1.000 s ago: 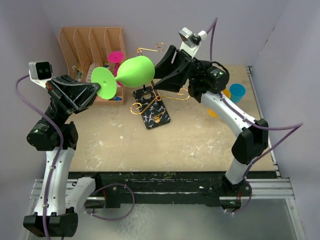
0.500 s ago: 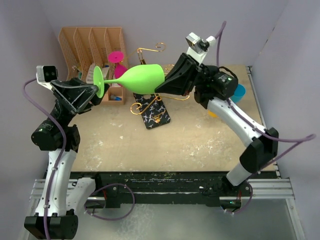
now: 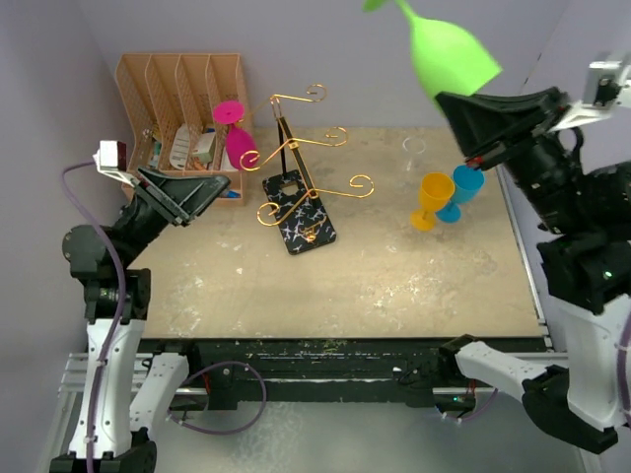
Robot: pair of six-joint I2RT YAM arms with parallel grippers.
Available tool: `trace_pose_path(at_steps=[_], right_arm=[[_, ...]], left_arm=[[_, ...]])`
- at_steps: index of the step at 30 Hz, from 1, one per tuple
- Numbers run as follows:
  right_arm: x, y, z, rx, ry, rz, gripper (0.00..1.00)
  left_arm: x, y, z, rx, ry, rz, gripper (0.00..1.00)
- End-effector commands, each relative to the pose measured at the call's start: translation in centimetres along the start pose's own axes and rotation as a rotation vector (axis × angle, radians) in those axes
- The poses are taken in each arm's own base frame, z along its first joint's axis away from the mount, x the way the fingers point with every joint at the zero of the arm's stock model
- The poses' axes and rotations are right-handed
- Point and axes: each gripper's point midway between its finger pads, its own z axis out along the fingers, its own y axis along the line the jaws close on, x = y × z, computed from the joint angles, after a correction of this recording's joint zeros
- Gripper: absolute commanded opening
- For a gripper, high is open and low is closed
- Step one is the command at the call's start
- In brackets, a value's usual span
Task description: Take the wine glass off the wine glass rack
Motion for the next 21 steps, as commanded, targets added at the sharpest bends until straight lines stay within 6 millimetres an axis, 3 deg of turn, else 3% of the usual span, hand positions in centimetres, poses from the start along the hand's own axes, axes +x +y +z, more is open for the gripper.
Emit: trace_pose_path(at_steps=[1,4,7,11,16,21], right_arm=[[8.5,-14.8,-6.1,0.735,0.402,-0.227,0.00],[11.5,-16.7,-7.8,0.825,0.549,-0.238,0.00],[14.2,-17.3,-9.5,0.860,0.663,-0.228,0.00],[17.3,-18.0,-10.2,0.857,0.806,-0.218,0.00],[21.1,-19.6,-10.9,0.880,0.971,-0.221,0.00],[24.1,-20.2,-11.4,0.862,1.075,-0.205,0.00]], left_arm=[[-1.5,1.5,-1.8,-0.272,-0.051,0.348,0.55],[-3.0,2.5,-3.3,-0.429,-0.079,0.473,0.55],[-4.0,3.4,-4.3,-0.538,-0.074,0.567,0.55],[-5.2,6.1,-5.1,-0.674,-0.056,0.620,0.55],[-5.1,9.9,-5.0,-0.770,0.030,0.580,0.56],[-4.7,11.6,-5.2,-0.798,0.070,0.570,0.56]])
